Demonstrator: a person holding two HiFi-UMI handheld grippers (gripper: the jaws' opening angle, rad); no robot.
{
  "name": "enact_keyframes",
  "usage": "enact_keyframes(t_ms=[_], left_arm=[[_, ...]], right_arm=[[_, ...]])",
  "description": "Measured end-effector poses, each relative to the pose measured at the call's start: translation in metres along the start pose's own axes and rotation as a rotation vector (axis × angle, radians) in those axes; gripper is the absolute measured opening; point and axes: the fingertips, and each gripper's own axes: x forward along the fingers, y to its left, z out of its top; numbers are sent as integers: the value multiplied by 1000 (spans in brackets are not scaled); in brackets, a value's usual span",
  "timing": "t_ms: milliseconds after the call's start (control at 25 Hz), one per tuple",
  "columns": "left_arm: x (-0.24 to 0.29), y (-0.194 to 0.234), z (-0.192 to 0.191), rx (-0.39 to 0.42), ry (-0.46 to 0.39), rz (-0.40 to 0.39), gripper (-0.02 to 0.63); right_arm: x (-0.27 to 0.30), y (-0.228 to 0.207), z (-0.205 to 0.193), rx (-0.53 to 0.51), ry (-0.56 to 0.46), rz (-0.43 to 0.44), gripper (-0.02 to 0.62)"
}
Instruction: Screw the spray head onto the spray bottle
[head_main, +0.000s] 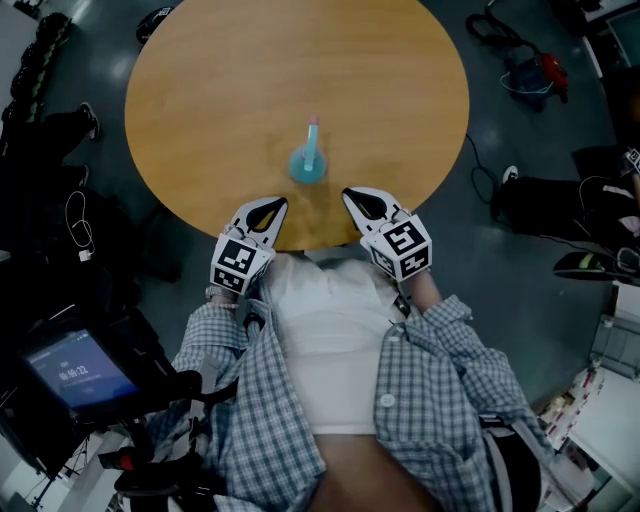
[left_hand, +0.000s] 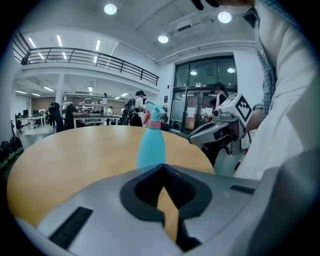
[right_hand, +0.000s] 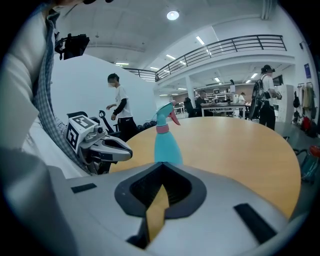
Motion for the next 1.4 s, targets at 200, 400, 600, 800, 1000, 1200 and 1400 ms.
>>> enact_keyframes(t_ms=[200,400,600,800,1000,1200,1400], left_arm=[[2,-1,-1,1,-1,-2,5],[1,-2,-2,-11,-2,-1,5],[0,-1,-3,-10,-1,1,5],[0,-1,-5,-8,1,-1,5],[0,-1,-6,-4,6,-4,5],[0,-2,-7,-9,6,-5,5],[1,-3,-6,-14,5,-4,5]], right_arm=[[3,0,-2,-7,7,3,-6],[3,2,2,25,-6,13,-6],[4,5,-1,-12,5,8,-6],[6,8,-3,-29,13,11,-6],[7,7,-3,-13,5,15,-6],[9,9,-4,-14,9,16,-6],[8,9,-3,-9,6,10,-6]])
